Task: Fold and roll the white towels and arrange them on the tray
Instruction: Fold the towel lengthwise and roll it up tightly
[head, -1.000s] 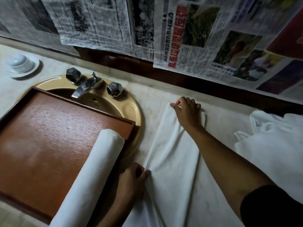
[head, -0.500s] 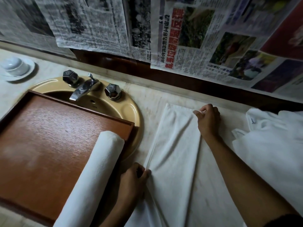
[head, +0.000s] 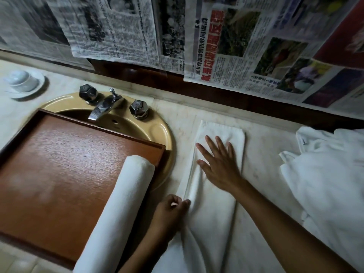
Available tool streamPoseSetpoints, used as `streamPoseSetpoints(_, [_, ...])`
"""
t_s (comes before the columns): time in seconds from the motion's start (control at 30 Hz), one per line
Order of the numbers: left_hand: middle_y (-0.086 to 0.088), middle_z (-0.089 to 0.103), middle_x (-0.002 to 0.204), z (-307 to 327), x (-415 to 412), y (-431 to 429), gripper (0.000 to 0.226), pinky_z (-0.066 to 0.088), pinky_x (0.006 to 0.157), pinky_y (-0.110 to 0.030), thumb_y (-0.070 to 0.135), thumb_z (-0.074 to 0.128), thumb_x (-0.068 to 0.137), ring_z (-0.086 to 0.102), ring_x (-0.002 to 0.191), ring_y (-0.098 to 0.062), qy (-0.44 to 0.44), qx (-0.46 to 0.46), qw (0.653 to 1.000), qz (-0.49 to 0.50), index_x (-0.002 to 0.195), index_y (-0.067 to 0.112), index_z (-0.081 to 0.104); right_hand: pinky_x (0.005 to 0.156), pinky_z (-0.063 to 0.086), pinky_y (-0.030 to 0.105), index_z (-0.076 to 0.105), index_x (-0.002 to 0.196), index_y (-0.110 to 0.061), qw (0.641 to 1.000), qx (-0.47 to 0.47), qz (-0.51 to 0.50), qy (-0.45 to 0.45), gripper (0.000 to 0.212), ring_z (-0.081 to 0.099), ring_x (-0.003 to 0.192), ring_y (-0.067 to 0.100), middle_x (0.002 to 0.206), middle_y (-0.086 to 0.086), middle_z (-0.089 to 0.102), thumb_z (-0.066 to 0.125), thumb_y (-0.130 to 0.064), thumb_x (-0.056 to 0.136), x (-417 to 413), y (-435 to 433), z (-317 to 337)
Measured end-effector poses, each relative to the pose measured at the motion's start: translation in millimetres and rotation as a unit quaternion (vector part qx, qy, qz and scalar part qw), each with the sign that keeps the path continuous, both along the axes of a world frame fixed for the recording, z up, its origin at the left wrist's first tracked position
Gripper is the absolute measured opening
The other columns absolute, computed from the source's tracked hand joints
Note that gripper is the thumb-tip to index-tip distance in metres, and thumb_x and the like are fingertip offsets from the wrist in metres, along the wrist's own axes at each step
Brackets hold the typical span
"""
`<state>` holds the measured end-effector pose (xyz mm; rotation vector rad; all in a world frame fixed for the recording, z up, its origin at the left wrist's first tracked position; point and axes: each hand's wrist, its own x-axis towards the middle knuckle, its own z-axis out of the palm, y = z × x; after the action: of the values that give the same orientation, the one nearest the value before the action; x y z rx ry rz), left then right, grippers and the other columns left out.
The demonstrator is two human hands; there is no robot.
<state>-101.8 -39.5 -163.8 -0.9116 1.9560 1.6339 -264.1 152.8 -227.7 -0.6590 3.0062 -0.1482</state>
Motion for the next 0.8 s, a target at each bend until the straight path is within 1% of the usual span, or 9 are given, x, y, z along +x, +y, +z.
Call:
streamPoseSetpoints(0.1, [0.007,0.063,0.065,-6,12,-5,0.022,0.036,0.053,-0.015,0.032,0.073,0.091,0.056,0.058,-0.001,0.098,-0.206,0.968,-0.101,0.079,0.024,0.056,0.123,0.011,0.061,0.014,0.162,-0.044,1.000,-0.003,-0.003,-0.004,0.062,0.000,0.159,0.026,0.173,-0.007,0.006,0.018,-0.064,0.103,3,-1,1])
streamPoseSetpoints(0.17, [0.009,0.062,0.065,-9,16,-7,0.023,0.041,0.057,-0.024,0.032,0.070,0.093,0.059,0.062,-0.004,0.119,-0.247,0.955,-0.114,0.079,0.025,0.053,0.123,0.012,0.061,0.015,0.161,-0.044,1.000,-0.005,-0.006,-0.012,0.062,0.002,0.159,0.025,0.172,-0.007,0.008,0.017,-0.065,0.103,3,-2,2])
streamPoseSetpoints(0.27, [0.006,0.066,0.075,-9,12,-7,0.021,0.050,0.067,-0.036,0.037,0.065,0.093,0.067,0.077,-0.022,0.110,-0.269,0.946,-0.140,0.084,0.027,0.051,0.123,0.013,0.059,0.023,0.160,-0.045,1.000,-0.015,-0.003,-0.026,0.061,0.005,0.159,0.025,0.172,-0.007,0.012,0.017,-0.064,0.103,0,-4,7])
streamPoseSetpoints(0.33, [0.006,0.069,0.081,-7,4,-7,0.018,0.053,0.070,-0.037,0.041,0.062,0.093,0.068,0.082,-0.023,0.113,-0.280,0.941,-0.155,0.087,0.027,0.052,0.121,0.018,0.058,0.040,0.155,-0.039,0.997,-0.060,-0.043,-0.019,0.058,0.017,0.156,0.027,0.169,-0.003,0.025,0.026,-0.059,0.102,-10,0,13])
streamPoseSetpoints(0.43, [0.007,0.073,0.085,-3,-18,-2,0.019,0.054,0.072,-0.035,0.045,0.059,0.094,0.070,0.083,-0.019,0.141,-0.281,0.937,-0.151,0.090,0.027,0.056,0.114,0.035,0.056,0.059,0.143,-0.018,0.980,-0.117,-0.150,0.064,0.050,0.045,0.140,0.038,0.153,0.013,0.050,0.045,-0.039,0.100,-40,19,20])
streamPoseSetpoints(0.5, [0.006,0.073,0.089,1,-35,3,0.015,0.051,0.071,-0.032,0.040,0.059,0.096,0.069,0.085,-0.019,0.156,-0.289,0.932,-0.152,0.094,0.026,0.060,0.109,0.038,0.054,0.056,0.143,-0.011,0.960,-0.116,-0.251,0.038,0.045,0.045,0.135,0.041,0.151,0.017,0.049,0.051,-0.030,0.103,-59,35,27])
streamPoseSetpoints(0.57, [0.004,0.071,0.089,2,-49,5,0.009,0.050,0.070,-0.033,0.032,0.059,0.096,0.068,0.085,-0.021,0.154,-0.293,0.932,-0.149,0.095,0.024,0.062,0.107,0.038,0.051,0.056,0.140,-0.012,0.939,-0.109,-0.325,-0.022,0.041,0.042,0.131,0.041,0.147,0.017,0.047,0.054,-0.032,0.104,-72,48,31])
streamPoseSetpoints(0.67, [0.005,0.067,0.085,1,-56,6,0.008,0.042,0.066,-0.030,0.025,0.060,0.096,0.063,0.079,-0.018,0.142,-0.292,0.937,-0.126,0.089,0.022,0.062,0.102,0.042,0.043,0.063,0.119,-0.014,0.926,-0.153,-0.340,-0.051,0.028,0.048,0.122,0.039,0.128,0.016,0.056,0.065,-0.031,0.097,-85,61,35])
streamPoseSetpoints(0.8, [0.009,0.064,0.081,-1,-55,6,0.010,0.038,0.065,-0.027,0.027,0.063,0.096,0.054,0.071,-0.009,0.142,-0.298,0.941,-0.079,0.086,0.025,0.063,0.080,0.039,0.026,0.061,0.108,-0.012,0.908,-0.250,-0.330,-0.068,0.022,0.062,0.099,0.030,0.094,0.003,0.062,0.072,-0.026,0.093,-96,67,41])
